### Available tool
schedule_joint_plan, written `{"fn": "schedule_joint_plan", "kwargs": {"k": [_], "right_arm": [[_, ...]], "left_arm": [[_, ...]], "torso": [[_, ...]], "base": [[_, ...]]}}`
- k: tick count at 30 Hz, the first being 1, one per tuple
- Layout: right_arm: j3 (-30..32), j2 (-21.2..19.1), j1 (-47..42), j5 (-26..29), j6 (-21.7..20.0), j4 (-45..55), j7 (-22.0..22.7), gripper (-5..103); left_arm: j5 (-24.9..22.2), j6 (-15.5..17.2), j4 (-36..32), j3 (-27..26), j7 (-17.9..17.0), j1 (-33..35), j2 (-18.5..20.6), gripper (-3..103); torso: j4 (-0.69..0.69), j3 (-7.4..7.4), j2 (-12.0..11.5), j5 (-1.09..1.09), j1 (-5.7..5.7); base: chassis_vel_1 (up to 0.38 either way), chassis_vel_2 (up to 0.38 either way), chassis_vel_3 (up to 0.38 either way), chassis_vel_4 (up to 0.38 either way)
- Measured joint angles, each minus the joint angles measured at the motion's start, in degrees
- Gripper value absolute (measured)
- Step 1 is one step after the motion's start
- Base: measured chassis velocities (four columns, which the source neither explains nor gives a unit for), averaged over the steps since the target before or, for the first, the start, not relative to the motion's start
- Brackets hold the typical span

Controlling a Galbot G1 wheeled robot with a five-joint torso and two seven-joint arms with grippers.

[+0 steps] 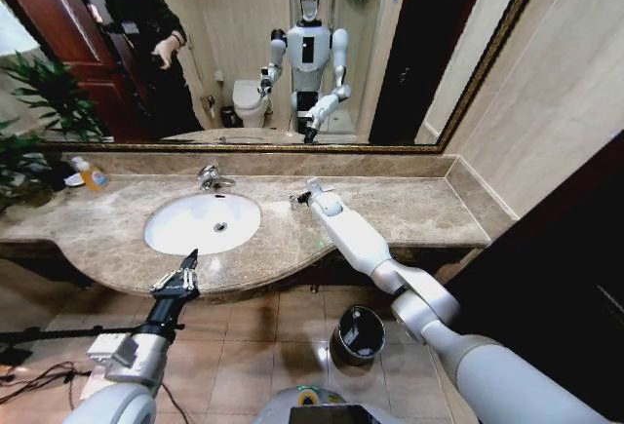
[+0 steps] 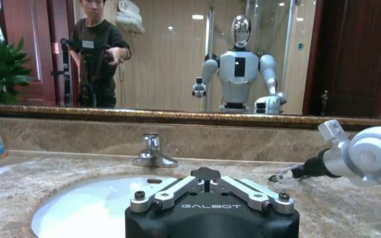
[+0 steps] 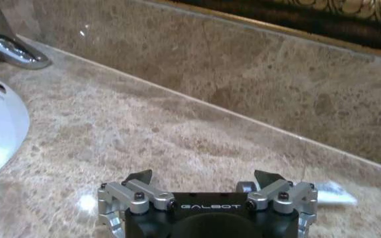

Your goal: Pick up the trash from the sink and place it in the trash bin.

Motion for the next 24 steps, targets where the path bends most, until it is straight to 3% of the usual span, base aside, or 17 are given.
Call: {"fn": "schedule_joint_plan", "kwargs": {"k": [9,13,15,18,19,21,24], "right_arm": [[-0.2,-2.0,0.2,1.3,-5.9,3.3,0.3,100],[0.0,-3.1,0.3,1.8,-6.0,5.0,2.1,100],[0.3,-3.6,-0.2,2.6,-4.1,6.1,3.4,100],[0.7,-5.0,-2.0,4.7,5.1,6.8,4.6,100],[0.7,-5.0,-2.0,4.7,5.1,6.8,4.6,100],[1.2,-5.5,-2.3,3.2,8.4,4.2,1.6,100],[1.4,-5.6,-2.5,1.7,10.2,2.0,-1.1,100]], "left_arm": [[0.0,0.0,0.0,0.0,0.0,0.0,0.0,0],[0.0,0.0,0.0,0.0,0.0,0.0,0.0,0],[0.0,0.0,0.0,0.0,0.0,0.0,0.0,0],[0.0,0.0,0.0,0.0,0.0,0.0,0.0,0],[0.0,0.0,0.0,0.0,0.0,0.0,0.0,0],[0.0,0.0,0.0,0.0,0.0,0.0,0.0,0],[0.0,0.0,0.0,0.0,0.0,0.0,0.0,0]], "torso": [[0.00,0.00,0.0,0.00,0.00],[0.00,0.00,0.0,0.00,0.00],[0.00,0.00,0.0,0.00,0.00],[0.01,0.00,0.0,0.01,0.00],[0.01,0.00,0.0,0.01,0.00],[0.00,0.00,0.0,0.00,0.00],[-0.01,0.00,0.0,0.01,0.00]], "base": [[0.000,0.000,0.000,0.000],[0.000,0.000,0.000,0.000],[0.000,0.000,0.000,0.000],[0.000,0.000,0.000,0.000],[0.000,0.000,0.000,0.000],[0.000,0.000,0.000,0.000],[0.000,0.000,0.000,0.000]]}}
